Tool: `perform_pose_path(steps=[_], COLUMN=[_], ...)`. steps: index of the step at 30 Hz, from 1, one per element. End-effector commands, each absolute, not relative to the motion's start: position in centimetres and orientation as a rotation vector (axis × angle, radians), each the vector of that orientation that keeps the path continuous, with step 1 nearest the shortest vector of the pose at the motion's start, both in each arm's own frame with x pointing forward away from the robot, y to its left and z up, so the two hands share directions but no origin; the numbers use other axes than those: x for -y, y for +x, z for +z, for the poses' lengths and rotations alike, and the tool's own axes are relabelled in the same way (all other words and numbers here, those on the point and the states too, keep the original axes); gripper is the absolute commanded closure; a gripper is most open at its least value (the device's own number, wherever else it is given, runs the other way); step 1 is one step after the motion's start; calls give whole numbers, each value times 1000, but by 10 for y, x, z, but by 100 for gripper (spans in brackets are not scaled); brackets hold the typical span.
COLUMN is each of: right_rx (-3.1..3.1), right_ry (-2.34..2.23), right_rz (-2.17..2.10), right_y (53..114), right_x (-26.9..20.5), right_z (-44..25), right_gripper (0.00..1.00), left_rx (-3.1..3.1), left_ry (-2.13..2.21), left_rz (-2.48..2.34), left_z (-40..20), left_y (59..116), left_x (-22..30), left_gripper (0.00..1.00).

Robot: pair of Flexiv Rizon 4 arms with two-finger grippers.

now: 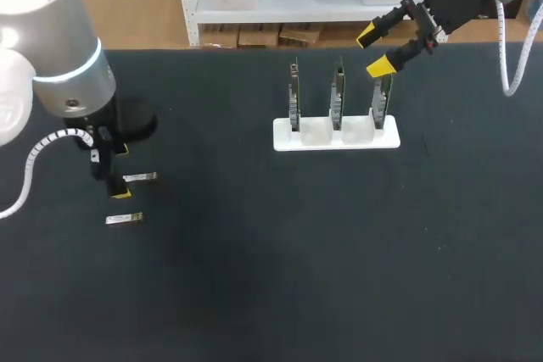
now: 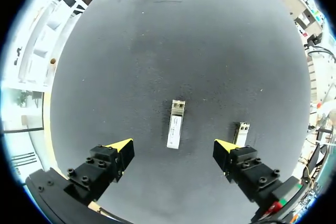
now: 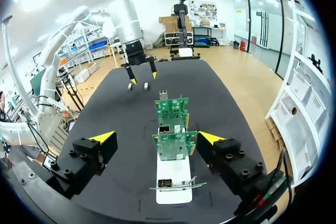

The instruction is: Pick up the optical module with the left hand, and insert it into the network port with the right hand.

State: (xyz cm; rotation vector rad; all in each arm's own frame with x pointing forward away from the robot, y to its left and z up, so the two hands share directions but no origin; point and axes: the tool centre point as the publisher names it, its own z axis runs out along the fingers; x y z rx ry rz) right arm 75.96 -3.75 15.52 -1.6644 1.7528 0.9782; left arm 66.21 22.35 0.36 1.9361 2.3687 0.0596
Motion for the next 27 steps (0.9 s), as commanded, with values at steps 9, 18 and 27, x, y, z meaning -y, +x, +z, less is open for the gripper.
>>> perform_pose_path(steps=[9, 18, 27], right_rx=[-1753, -1753, -1753], right_ry=[-1662, -1662, -1662], right_rz=[973, 973, 973], right_y=[757, 757, 757], right_x=[37, 37, 37], right_z=[155, 155, 155], right_gripper=[0, 0, 0], left_rx=[-2393, -2391, -2396], left_ry=[1939, 1949, 1950], left_rz=[36, 22, 27], left_z=[-4, -7, -9], left_y=[665, 662, 664], left_x=[-221, -216, -214], left_gripper=[0, 0, 0])
